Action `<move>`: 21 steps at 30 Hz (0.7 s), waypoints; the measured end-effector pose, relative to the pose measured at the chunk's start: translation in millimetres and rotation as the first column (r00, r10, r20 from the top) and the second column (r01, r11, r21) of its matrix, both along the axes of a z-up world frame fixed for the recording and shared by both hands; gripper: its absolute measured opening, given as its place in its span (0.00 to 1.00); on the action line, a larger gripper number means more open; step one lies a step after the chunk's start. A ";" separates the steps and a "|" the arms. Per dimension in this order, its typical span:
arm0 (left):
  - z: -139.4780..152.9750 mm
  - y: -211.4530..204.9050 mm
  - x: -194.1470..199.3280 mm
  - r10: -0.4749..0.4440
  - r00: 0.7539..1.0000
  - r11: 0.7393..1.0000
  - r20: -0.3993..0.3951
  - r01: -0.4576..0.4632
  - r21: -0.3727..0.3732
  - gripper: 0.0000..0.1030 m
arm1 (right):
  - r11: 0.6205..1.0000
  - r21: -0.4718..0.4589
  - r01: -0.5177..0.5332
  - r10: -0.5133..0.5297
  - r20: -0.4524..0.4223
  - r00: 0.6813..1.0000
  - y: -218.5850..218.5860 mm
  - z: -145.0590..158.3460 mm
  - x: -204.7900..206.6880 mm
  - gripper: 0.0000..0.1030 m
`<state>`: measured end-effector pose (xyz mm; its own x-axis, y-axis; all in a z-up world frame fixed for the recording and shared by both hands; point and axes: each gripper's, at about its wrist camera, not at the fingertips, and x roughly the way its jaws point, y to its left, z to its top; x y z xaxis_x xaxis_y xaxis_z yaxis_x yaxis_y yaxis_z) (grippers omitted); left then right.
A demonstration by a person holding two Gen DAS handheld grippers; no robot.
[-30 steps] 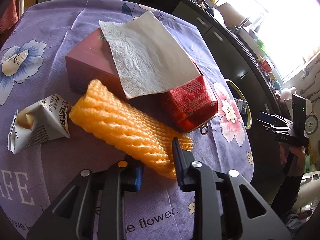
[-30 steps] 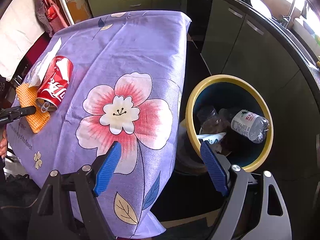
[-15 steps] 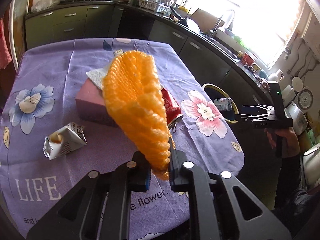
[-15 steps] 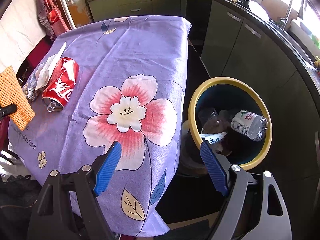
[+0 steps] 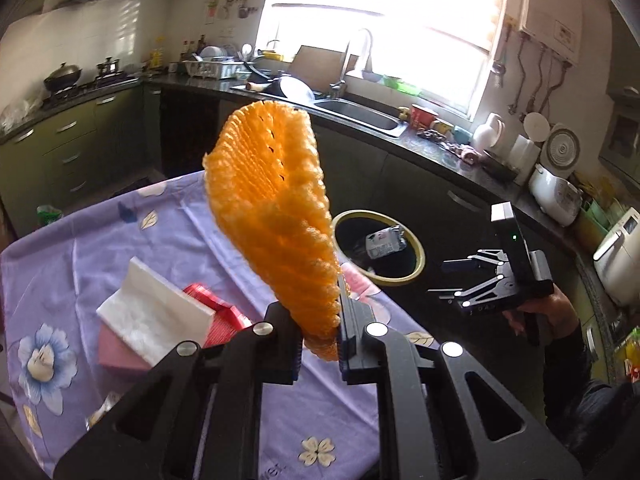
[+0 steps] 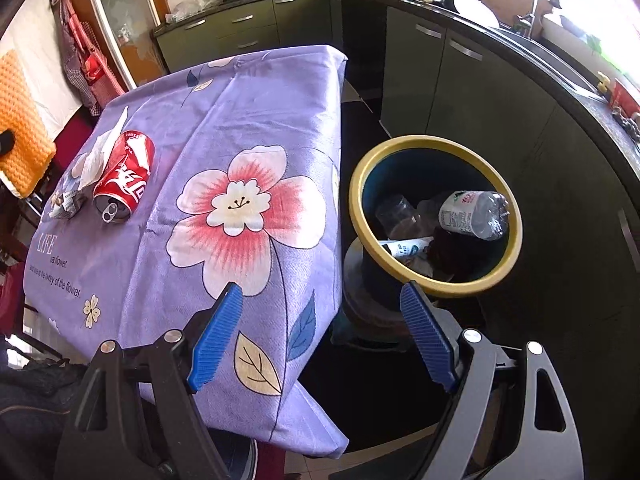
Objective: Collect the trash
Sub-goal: 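Carry the foam net over the bin and open the left gripper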
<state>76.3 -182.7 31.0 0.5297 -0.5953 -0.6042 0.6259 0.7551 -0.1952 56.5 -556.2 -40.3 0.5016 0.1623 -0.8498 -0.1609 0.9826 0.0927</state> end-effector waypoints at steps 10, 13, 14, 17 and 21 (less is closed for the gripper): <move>-20.3 -186.3 73.1 -0.250 0.966 0.966 -0.063 0.253 0.048 0.13 | 0.986 0.064 0.153 -0.155 0.021 0.988 -69.1 -2.2 -38.5 0.79; -54.7 -238.1 100.9 -0.265 0.953 0.957 -0.150 0.278 0.077 0.13 | 0.981 0.081 0.179 -0.180 0.007 0.984 -85.1 -10.1 -44.9 0.79; -67.0 -250.1 109.6 -0.264 0.948 0.956 -0.180 0.282 0.085 0.13 | 0.979 0.086 0.186 -0.187 0.003 0.982 -90.1 -12.4 -47.2 0.79; -102.4 -283.6 132.1 -0.233 0.946 0.955 -0.225 0.266 0.128 0.13 | 0.971 0.108 0.212 -0.212 -0.004 0.977 -104.4 -17.9 -51.9 0.79; -132.4 -309.4 154.6 -0.187 0.954 0.953 -0.232 0.234 0.191 0.41 | 0.962 0.127 0.244 -0.244 -0.015 0.970 -119.2 -23.0 -55.1 0.79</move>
